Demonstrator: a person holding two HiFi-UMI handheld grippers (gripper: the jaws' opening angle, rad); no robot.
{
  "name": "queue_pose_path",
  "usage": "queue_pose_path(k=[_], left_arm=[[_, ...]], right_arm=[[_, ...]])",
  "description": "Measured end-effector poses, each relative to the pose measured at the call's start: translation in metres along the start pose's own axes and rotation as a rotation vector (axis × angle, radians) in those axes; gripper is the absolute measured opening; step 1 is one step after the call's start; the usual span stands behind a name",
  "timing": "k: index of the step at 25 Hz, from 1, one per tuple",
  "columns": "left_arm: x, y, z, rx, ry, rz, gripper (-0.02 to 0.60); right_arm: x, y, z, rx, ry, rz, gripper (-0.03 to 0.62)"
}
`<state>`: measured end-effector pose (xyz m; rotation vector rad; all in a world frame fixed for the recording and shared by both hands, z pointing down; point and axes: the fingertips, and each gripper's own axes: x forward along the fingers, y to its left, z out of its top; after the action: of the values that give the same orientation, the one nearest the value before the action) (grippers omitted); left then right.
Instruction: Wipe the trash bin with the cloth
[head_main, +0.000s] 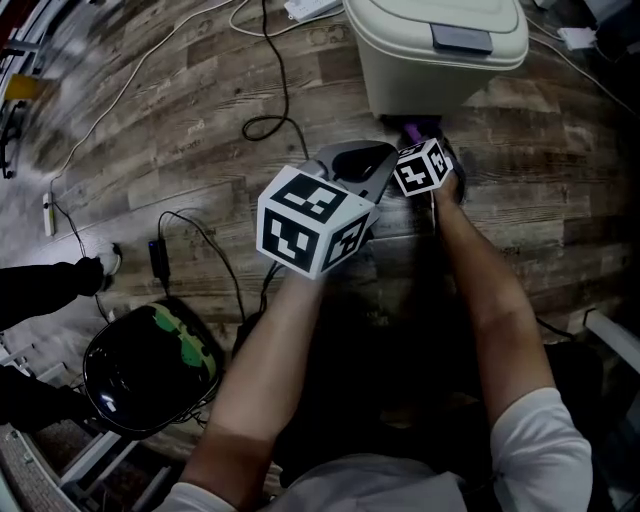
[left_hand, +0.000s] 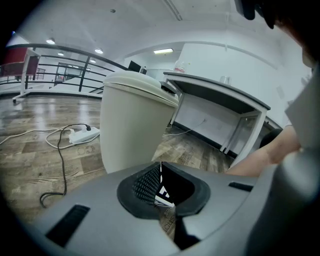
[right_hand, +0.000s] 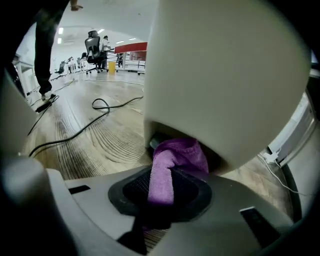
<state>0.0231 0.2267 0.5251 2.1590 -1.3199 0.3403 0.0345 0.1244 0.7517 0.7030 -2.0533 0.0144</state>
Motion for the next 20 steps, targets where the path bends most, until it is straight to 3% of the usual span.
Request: queue_pose_path(k=[9,16,20], left_arm=[[0.001,0.002,0.003,-0.015,-0.017,0.0,0.009],[0.009,-0.001,0.009,-0.021,-0.032,0.0,0.009],[0.007,-0.002,0.014,-0.061,-0.049,0.052,0.009]], right_arm=[[-0.007,0.056,0.031,-0.14,-0.039,0.136,0.092],[-0.057,0.091,0.043,-0.309,-0.095,0.319,0.092],[-0.084,0.114,0.052,-0.411,-0.136,0.429,0.092]])
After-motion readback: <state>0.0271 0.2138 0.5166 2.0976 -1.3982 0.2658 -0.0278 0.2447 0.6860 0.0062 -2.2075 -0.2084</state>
